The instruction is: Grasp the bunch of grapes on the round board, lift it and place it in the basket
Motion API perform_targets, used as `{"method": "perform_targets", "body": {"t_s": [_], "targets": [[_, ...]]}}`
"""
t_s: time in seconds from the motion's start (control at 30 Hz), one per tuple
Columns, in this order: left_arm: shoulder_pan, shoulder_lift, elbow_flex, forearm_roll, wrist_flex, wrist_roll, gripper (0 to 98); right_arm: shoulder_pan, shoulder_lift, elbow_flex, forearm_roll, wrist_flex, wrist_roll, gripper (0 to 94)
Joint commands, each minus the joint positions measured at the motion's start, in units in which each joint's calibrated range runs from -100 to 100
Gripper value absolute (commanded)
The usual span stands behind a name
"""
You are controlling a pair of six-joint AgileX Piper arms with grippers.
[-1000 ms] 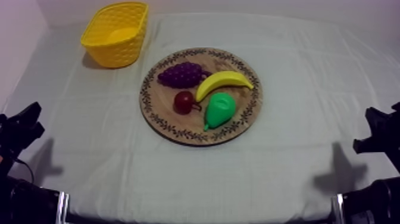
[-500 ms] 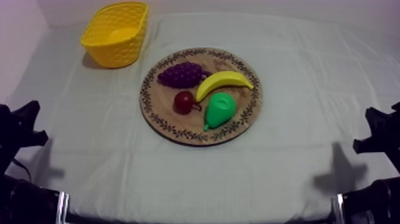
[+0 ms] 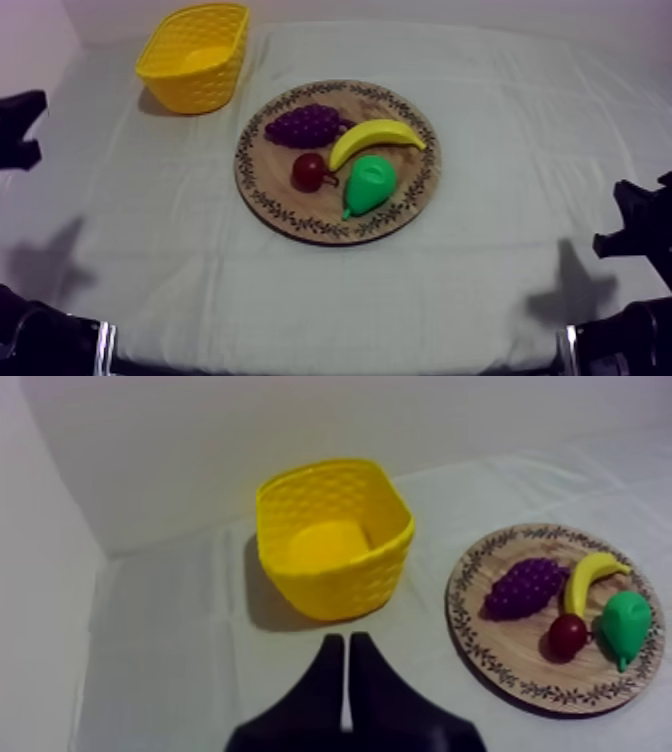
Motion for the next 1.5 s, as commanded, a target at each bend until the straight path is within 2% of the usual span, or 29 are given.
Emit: {"method": "perform_targets", "body": {"t_s": [0.0,0.23,0.47,0.6,0.87,1.0,1.13,1.27,1.47], "targets": [[0.48,6.28,-9.76,0.50,1.78,-1.24,0.0,0.01,-0.02,-0.01,0.01,0.03,0.01,0.5],[2.37,17.49,-22.91,2.17,10.13,-4.51,0.0,0.01,-0.02,-0.01,0.01,0.03,0.01,0.5],[3.83,25.59,-30.32,5.09,12.90,-7.79,0.0,0.01,-0.02,-0.01,0.01,0.03,0.01,0.5],[4.34,29.46,-34.16,5.89,15.40,-9.21,0.0,0.01,-0.02,-0.01,0.01,0.03,0.01,0.5],[8.24,39.88,-42.11,5.34,18.75,-10.59,0.0,0.01,-0.02,-0.01,0.01,0.03,0.01,0.5],[11.04,44.99,-43.45,4.96,15.80,-10.26,0.0,0.01,-0.02,-0.01,0.01,0.03,0.01,0.5],[14.11,50.43,-44.48,3.57,12.03,-8.67,0.0,0.01,-0.02,-0.01,0.01,0.03,0.01,0.5],[16.14,55.96,-46.57,2.82,10.91,-7.62,0.0,0.01,-0.02,-0.01,0.01,0.03,0.01,0.5],[17.94,64.76,-53.77,2.58,15.24,-7.26,0.0,0.01,-0.02,-0.01,0.01,0.03,0.01,0.5]]}}
